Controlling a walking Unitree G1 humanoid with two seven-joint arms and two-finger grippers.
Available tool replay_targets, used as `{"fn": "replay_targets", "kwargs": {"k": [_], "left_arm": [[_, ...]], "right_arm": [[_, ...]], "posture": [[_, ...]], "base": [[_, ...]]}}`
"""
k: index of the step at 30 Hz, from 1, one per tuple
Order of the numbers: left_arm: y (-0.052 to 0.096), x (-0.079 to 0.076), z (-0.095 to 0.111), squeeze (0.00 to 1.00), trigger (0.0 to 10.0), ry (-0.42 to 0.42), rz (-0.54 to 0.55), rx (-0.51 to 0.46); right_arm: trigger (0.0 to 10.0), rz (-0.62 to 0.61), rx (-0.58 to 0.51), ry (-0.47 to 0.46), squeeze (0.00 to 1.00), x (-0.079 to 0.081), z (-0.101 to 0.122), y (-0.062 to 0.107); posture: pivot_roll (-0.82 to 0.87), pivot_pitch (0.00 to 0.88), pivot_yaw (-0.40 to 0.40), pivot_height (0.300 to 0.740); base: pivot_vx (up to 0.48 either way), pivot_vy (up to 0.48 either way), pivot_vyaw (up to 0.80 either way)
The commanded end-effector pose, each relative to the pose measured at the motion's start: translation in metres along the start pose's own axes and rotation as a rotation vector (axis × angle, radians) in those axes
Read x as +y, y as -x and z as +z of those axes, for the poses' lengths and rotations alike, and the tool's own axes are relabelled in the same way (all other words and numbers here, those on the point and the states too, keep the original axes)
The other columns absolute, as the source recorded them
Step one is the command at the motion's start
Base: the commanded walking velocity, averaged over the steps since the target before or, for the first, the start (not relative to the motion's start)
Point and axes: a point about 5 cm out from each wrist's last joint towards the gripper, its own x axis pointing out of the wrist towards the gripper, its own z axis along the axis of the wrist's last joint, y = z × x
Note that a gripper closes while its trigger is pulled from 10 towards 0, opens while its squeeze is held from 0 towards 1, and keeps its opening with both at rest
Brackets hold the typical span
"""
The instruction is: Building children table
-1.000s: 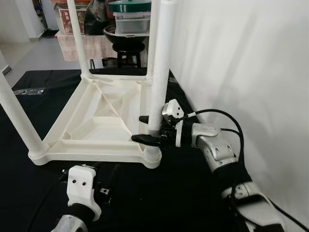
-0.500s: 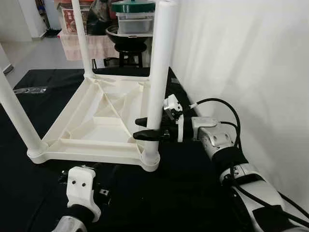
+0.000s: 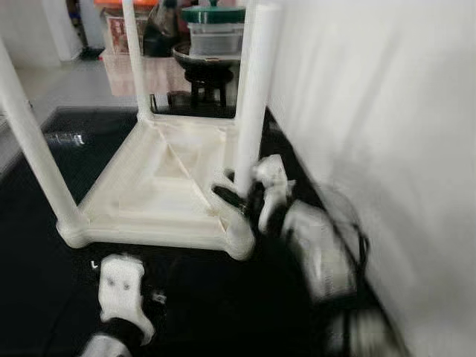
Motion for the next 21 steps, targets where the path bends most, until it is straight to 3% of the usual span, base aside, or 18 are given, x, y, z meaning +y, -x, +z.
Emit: {"fn": "replay_targets", "kwargs": {"k": [1, 6, 7, 8, 9, 10, 11, 12, 15, 18, 19, 20, 21], "left_arm": [[-0.001, -0.001, -0.003, 0.00, 10.0, 0.006, -0.014, 0.017], [-0.002, -0.001, -0.003, 0.00, 10.0, 0.010, -0.005, 0.013], [-0.002, 0.000, -0.003, 0.00, 10.0, 0.011, 0.001, 0.013], [-0.002, 0.000, -0.003, 0.00, 10.0, 0.011, 0.002, 0.012], [-0.002, 0.000, -0.003, 0.00, 10.0, 0.012, 0.002, 0.011], [-0.003, 0.000, -0.002, 0.00, 10.0, 0.011, -0.001, 0.011], [-0.003, 0.000, -0.002, 0.00, 10.0, 0.011, -0.002, 0.011], [-0.003, -0.001, -0.003, 0.00, 10.0, 0.011, -0.003, 0.012], [-0.003, -0.001, -0.003, 0.00, 10.0, 0.011, -0.007, 0.013], [-0.003, -0.001, -0.003, 0.00, 10.0, 0.009, -0.004, 0.014], [-0.003, -0.001, -0.003, 0.00, 10.0, 0.008, -0.001, 0.014], [-0.002, -0.001, -0.003, 0.00, 10.0, 0.007, 0.002, 0.013], [-0.002, -0.001, -0.003, 0.00, 10.0, 0.007, 0.002, 0.013]], "right_arm": [[0.0, 0.021, 0.188, 0.026, 0.00, -0.008, -0.032, 0.005], [0.0, -0.015, 0.194, -0.039, 0.00, -0.021, -0.030, -0.002], [0.9, -0.019, 0.190, -0.038, 0.00, -0.020, -0.027, -0.002], [10.0, -0.018, 0.177, -0.037, 0.00, -0.017, -0.022, -0.003], [10.0, -0.018, 0.167, -0.036, 0.00, -0.015, -0.018, -0.004], [10.0, 0.036, 0.139, -0.046, 0.13, -0.012, -0.011, -0.005], [10.0, 0.076, 0.120, -0.051, 0.13, -0.010, -0.007, -0.006], [10.0, 0.178, 0.093, -0.042, 1.00, -0.005, -0.001, -0.007], [10.0, 0.283, 0.040, -0.019, 1.00, -0.005, 0.010, -0.007], [10.0, 0.418, -0.019, 0.012, 1.00, -0.014, 0.025, -0.010], [10.0, 0.487, -0.031, 0.024, 0.24, -0.018, 0.030, -0.010], [10.0, 0.542, -0.042, 0.045, 0.00, -0.024, 0.035, -0.011], [10.0, 0.542, -0.042, 0.045, 0.00, -0.024, 0.035, -0.011]], "posture": [[0.04, 0.000, -0.065, 0.740], [0.03, 0.000, -0.063, 0.740], [0.03, 0.000, -0.063, 0.740], [0.03, 0.000, -0.057, 0.740], [0.03, 0.000, -0.057, 0.740], [0.03, 0.000, -0.056, 0.740], [0.03, 0.000, -0.053, 0.740], [0.03, 0.000, -0.052, 0.740], [0.04, 0.000, -0.055, 0.740], [0.05, 0.000, -0.064, 0.740], [0.05, 0.000, -0.065, 0.740], [0.06, 0.000, -0.069, 0.740], [0.06, 0.000, -0.069, 0.740]], "base": [[0.000, 0.000, 0.00], [0.000, 0.000, 0.00], [0.000, 0.000, 0.00], [0.000, 0.000, 0.00], [0.000, 0.000, 0.00], [0.000, 0.000, 0.00], [0.000, 0.000, 0.00], [0.000, 0.000, 0.00], [0.000, 0.000, 0.00], [0.000, 0.000, 0.00], [0.000, 0.000, 0.00], [0.000, 0.000, 0.00], [0.000, 0.000, 0.00]]}}
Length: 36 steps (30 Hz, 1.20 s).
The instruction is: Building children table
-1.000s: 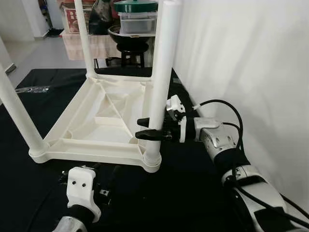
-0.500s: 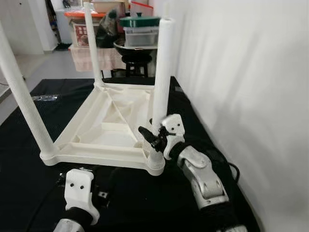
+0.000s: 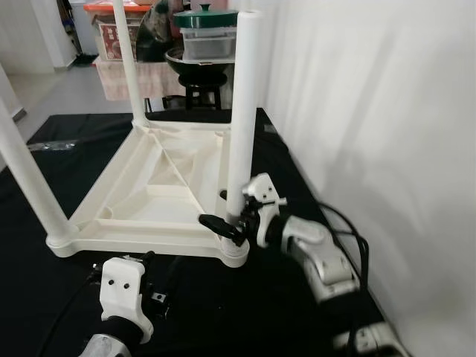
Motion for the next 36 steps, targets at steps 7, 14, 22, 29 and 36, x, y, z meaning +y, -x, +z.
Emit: {"fn": "replay_targets", "kwargs": {"k": [7, 14, 22, 29, 36], "left_arm": [[0.001, 0.000, -0.004, 0.00, 10.0, 0.005, 0.011, 0.022], [0.000, 0.000, -0.003, 0.00, 10.0, 0.004, 0.015, 0.020], [0.001, 0.002, -0.003, 0.00, 10.0, -0.002, 0.015, 0.021], [0.002, 0.001, -0.003, 0.00, 10.0, -0.002, 0.013, 0.024], [0.004, 0.003, -0.006, 0.00, 10.0, -0.001, 0.007, 0.036]], "right_arm": [[10.0, 0.147, -0.001, -0.010, 0.00, -0.024, 0.009, 0.000], [0.0, 0.251, -0.004, -0.059, 0.00, -0.027, 0.009, 0.002], [0.0, 0.248, -0.024, -0.067, 0.00, -0.028, -0.002, 0.013], [0.0, 0.071, -0.002, -0.074, 0.00, -0.030, -0.013, 0.020], [0.0, -0.697, 0.197, -0.257, 0.00, 0.017, -0.079, 0.018]], "posture": [[0.07, 0.000, -0.074, 0.740], [0.07, 0.000, -0.081, 0.740], [0.07, 0.000, -0.074, 0.740], [0.06, 0.000, -0.067, 0.740], [0.03, 0.000, -0.049, 0.740]], "base": [[0.000, 0.000, 0.00], [0.000, 0.000, 0.00], [0.000, 0.000, 0.00], [0.000, 0.000, 0.00], [0.000, 0.000, 0.00]]}}
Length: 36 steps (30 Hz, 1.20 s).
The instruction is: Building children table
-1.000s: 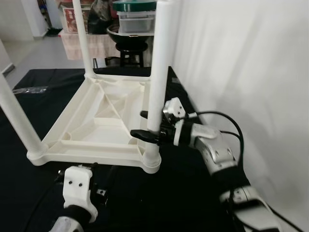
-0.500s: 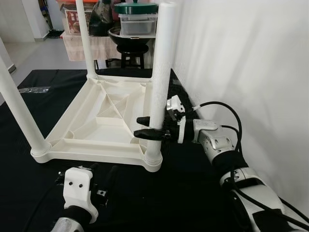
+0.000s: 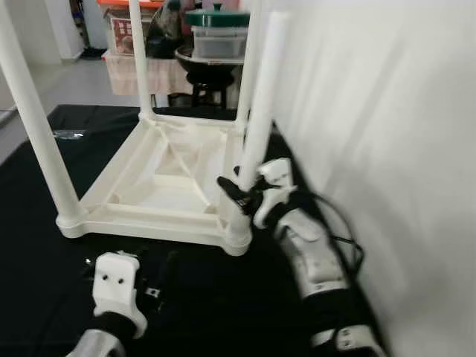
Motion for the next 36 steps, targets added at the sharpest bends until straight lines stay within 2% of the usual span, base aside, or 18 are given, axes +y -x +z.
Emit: {"fn": "replay_targets", "kwargs": {"k": [1, 2, 5, 6, 7, 8, 9, 10, 13, 14, 16, 17, 18, 19, 25, 30, 31, 36], "left_arm": [[-0.002, 0.000, -0.004, 0.00, 10.0, 0.002, -0.009, 0.020], [-0.003, -0.001, -0.004, 0.00, 10.0, 0.003, -0.017, 0.018], [-0.004, -0.001, -0.004, 0.00, 10.0, 0.005, -0.018, 0.016], [-0.004, 0.000, -0.004, 0.00, 10.0, 0.006, -0.011, 0.015], [-0.004, 0.000, -0.004, 0.00, 10.0, 0.007, -0.007, 0.015], [-0.004, 0.000, -0.004, 0.00, 10.0, 0.007, -0.007, 0.015], [-0.005, 0.001, -0.003, 0.00, 10.0, 0.006, -0.005, 0.013], [-0.007, 0.000, -0.002, 0.00, 10.0, 0.004, -0.010, 0.008], [-0.008, 0.000, -0.002, 0.00, 10.0, 0.002, -0.014, 0.008], [-0.008, 0.000, -0.002, 0.00, 10.0, 0.002, -0.014, 0.008], [-0.008, -0.001, -0.002, 0.00, 10.0, 0.004, -0.017, 0.008], [-0.008, -0.001, -0.002, 0.00, 10.0, 0.004, -0.017, 0.008], [-0.009, -0.001, -0.002, 0.00, 10.0, 0.003, -0.017, 0.006], [-0.009, 0.000, -0.001, 0.00, 10.0, 0.002, -0.014, 0.004], [-0.007, 0.000, -0.001, 0.00, 10.0, 0.000, -0.009, 0.004], [-0.006, 0.000, -0.001, 0.00, 10.0, -0.001, -0.008, 0.008], [-0.004, 0.000, -0.002, 0.00, 10.0, -0.003, -0.006, 0.010], [-0.002, 0.000, -0.002, 0.00, 10.0, -0.003, -0.004, 0.014]], "right_arm": [[0.0, -0.001, 0.167, 0.012, 0.00, -0.003, -0.037, 0.009], [0.0, 0.071, 0.148, 0.050, 0.00, 0.003, -0.034, 0.005], [0.0, 0.135, 0.139, 0.077, 0.00, 0.010, -0.031, 0.002], [4.1, 0.144, 0.136, 0.076, 0.00, 0.011, -0.029, -0.001], [10.0, 0.161, 0.131, 0.063, 0.00, 0.012, -0.026, -0.002], [10.0, 0.161, 0.131, 0.063, 0.00, 0.012, -0.026, -0.002], [10.0, 0.216, 0.116, 0.050, 0.00, 0.014, -0.020, -0.004], [10.0, 0.396, 0.062, 0.029, 1.00, 0.020, -0.004, -0.009], [10.0, 0.483, 0.045, 0.023, 1.00, 0.030, 0.010, -0.005], [10.0, 0.483, 0.045, 0.023, 1.00, 0.030, 0.010, -0.005], [10.0, 0.584, -0.054, 0.075, 1.00, 0.022, 0.032, -0.008], [10.0, 0.584, -0.054, 0.075, 1.00, 0.022, 0.032, -0.008], [10.0, 0.670, -0.050, 0.121, 0.90, 0.017, 0.037, -0.010], [10.0, 0.788, -0.022, 0.166, 0.00, 0.010, 0.041, -0.011], [10.0, 0.942, 0.031, 0.127, 0.00, -0.001, 0.045, -0.013], [10.0, 0.956, 0.043, 0.108, 0.00, -0.006, 0.047, -0.017], [0.0, 0.975, 0.040, 0.088, 0.00, -0.008, 0.049, -0.018], [0.0, 0.990, 0.034, 0.055, 0.00, -0.012, 0.051, -0.020]], "posture": [[0.03, 0.000, -0.049, 0.740], [0.04, 0.000, -0.060, 0.740], [0.03, 0.000, -0.057, 0.740], [0.04, 0.000, -0.055, 0.740], [0.04, 0.000, -0.055, 0.740], [0.04, 0.000, -0.055, 0.740], [0.04, 0.000, -0.050, 0.740], [0.03, 0.000, -0.044, 0.740], [0.03, 0.000, -0.044, 0.740], [0.03, 0.000, -0.044, 0.740], [0.03, 0.000, -0.043, 0.740], [0.03, 0.000, -0.043, 0.740], [0.05, 0.000, -0.049, 0.740], [0.05, 0.000, -0.051, 0.740], [0.06, 0.000, -0.054, 0.740], [0.07, 0.000, -0.054, 0.740], [0.07, 0.000, -0.056, 0.740], [0.07, 0.000, -0.056, 0.740]], "base": [[0.000, 0.000, 0.00], [0.000, 0.000, 0.00], [0.000, 0.000, 0.00], [0.000, 0.000, 0.00], [0.000, 0.000, 0.00], [0.000, 0.000, 0.00], [0.000, 0.000, 0.00], [0.000, 0.000, 0.00], [0.000, 0.000, 0.00], [0.000, 0.000, 0.00], [0.000, 0.000, 0.00], [0.000, 0.000, 0.00], [0.000, 0.000, 0.00], [0.000, 0.000, 0.00], [0.000, 0.000, 0.00], [0.000, 0.000, 0.00], [0.000, 0.000, 0.00], [0.000, 0.000, 0.00]]}}
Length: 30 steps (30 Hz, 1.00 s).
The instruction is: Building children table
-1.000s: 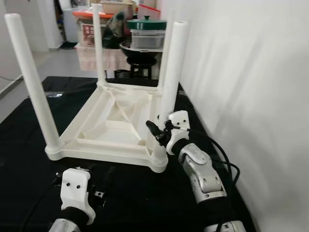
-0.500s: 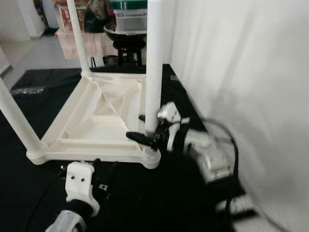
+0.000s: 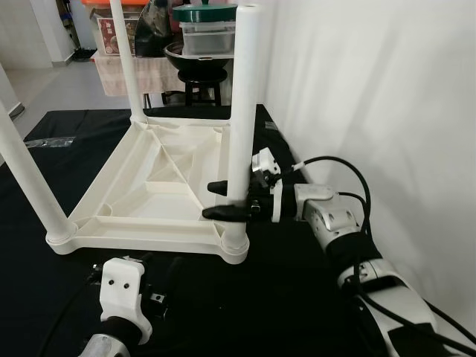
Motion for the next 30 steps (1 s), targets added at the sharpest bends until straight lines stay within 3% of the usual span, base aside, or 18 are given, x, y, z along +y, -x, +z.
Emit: {"fn": "replay_targets", "kwargs": {"k": [1, 7, 9, 12, 13, 14, 15, 16, 17, 19, 22, 24, 25, 26, 27, 28, 29, 30], "left_arm": [[0.002, 0.000, 0.002, 0.00, 10.0, -0.006, 0.000, 0.001], [0.002, -0.001, 0.001, 0.00, 10.0, -0.002, -0.005, 0.007], [0.003, -0.002, 0.000, 0.00, 10.0, 0.002, -0.008, 0.014], [0.003, -0.002, -0.001, 0.00, 10.0, 0.003, -0.009, 0.016], [0.004, -0.002, -0.001, 0.00, 10.0, 0.003, -0.013, 0.020], [0.005, -0.002, -0.001, 0.00, 10.0, 0.003, -0.017, 0.024], [0.005, -0.002, -0.001, 0.00, 10.0, 0.003, -0.017, 0.024], [0.006, -0.002, -0.001, 0.00, 10.0, 0.003, -0.019, 0.025], [0.006, -0.001, -0.002, 0.00, 10.0, 0.004, -0.021, 0.030], [0.006, -0.001, -0.003, 0.00, 10.0, 0.005, -0.022, 0.033], [0.003, -0.005, -0.003, 0.00, 10.0, 0.001, -0.044, 0.033], [0.003, -0.004, -0.003, 0.00, 10.0, 0.000, -0.039, 0.031], [0.003, -0.001, -0.002, 0.00, 10.0, -0.002, -0.017, 0.029], [0.003, -0.001, -0.002, 0.00, 10.0, -0.002, -0.017, 0.029], [0.003, 0.001, -0.001, 0.00, 10.0, -0.003, -0.010, 0.026], [0.003, 0.001, -0.001, 0.00, 10.0, -0.003, -0.010, 0.026], [0.003, 0.001, -0.001, 0.00, 10.0, -0.004, -0.009, 0.024], [0.002, 0.001, -0.001, 0.00, 10.0, -0.004, -0.010, 0.023]], "right_arm": [[0.0, 0.025, -0.009, -0.004, 0.00, 0.001, -0.003, 0.001], [0.0, -0.066, -0.016, -0.002, 0.00, 0.001, -0.014, 0.014], [0.0, -0.200, -0.102, -0.091, 0.00, 0.001, -0.025, 0.019], [0.0, -0.244, -0.133, -0.133, 0.00, 0.001, -0.029, 0.021], [0.0, -0.462, -0.068, -0.160, 0.00, 0.004, -0.050, 0.015], [0.0, -0.711, -0.003, -0.219, 0.00, 0.017, -0.073, 0.007], [0.0, -0.711, -0.003, -0.219, 0.00, 0.017, -0.073, 0.007], [0.0, -0.898, 0.046, -0.251, 0.00, 0.029, -0.086, 0.007], [0.0, -0.876, 0.087, -0.199, 0.00, 0.044, -0.090, -0.006], [0.0, -0.807, 0.088, -0.190, 0.00, 0.051, -0.090, -0.015], [0.0, -0.808, 0.060, -0.241, 0.00, 0.034, -0.088, -0.012], [0.0, -0.798, 0.060, -0.242, 0.00, 0.033, -0.087, -0.014], [2.4, -0.749, 0.065, -0.222, 0.00, 0.034, -0.084, -0.020], [2.4, -0.749, 0.065, -0.222, 0.00, 0.034, -0.084, -0.020], [8.3, -0.731, 0.049, -0.219, 0.00, 0.032, -0.080, -0.021], [8.3, -0.731, 0.049, -0.219, 0.00, 0.032, -0.080, -0.021], [10.0, -0.671, 0.028, -0.203, 0.73, 0.030, -0.074, -0.022], [10.0, -0.630, 0.013, -0.193, 0.73, 0.029, -0.070, -0.023]], "posture": [[0.07, 0.000, -0.054, 0.740], [0.05, 0.000, -0.052, 0.740], [0.04, 0.000, -0.048, 0.740], [0.04, 0.000, -0.048, 0.740], [0.03, 0.000, -0.041, 0.740], [0.03, 0.000, -0.038, 0.740], [0.03, 0.000, -0.038, 0.740], [0.03, 0.000, -0.038, 0.740], [0.01, 0.000, -0.027, 0.740], [0.00, 0.000, -0.021, 0.740], [0.03, 0.000, -0.041, 0.740], [0.03, 0.000, -0.041, 0.740], [0.04, 0.000, -0.042, 0.740], [0.04, 0.000, -0.042, 0.740], [0.04, 0.000, -0.042, 0.740], [0.04, 0.000, -0.042, 0.740], [0.04, 0.000, -0.041, 0.740], [0.04, 0.000, -0.041, 0.740]], "base": [[0.000, 0.000, 0.00], [0.000, 0.000, 0.00], [0.000, 0.000, 0.00], [0.000, 0.000, 0.00], [0.000, 0.000, 0.00], [0.000, 0.000, 0.00], [0.000, 0.000, 0.00], [0.000, 0.000, 0.00], [0.000, 0.000, 0.00], [0.000, 0.000, 0.00], [0.000, 0.000, 0.00], [0.000, 0.000, 0.00], [0.000, 0.000, 0.00], [0.000, 0.000, 0.00], [0.000, 0.000, 0.00], [0.000, 0.000, 0.00], [0.000, 0.000, 0.00], [0.000, 0.000, 0.00]]}}
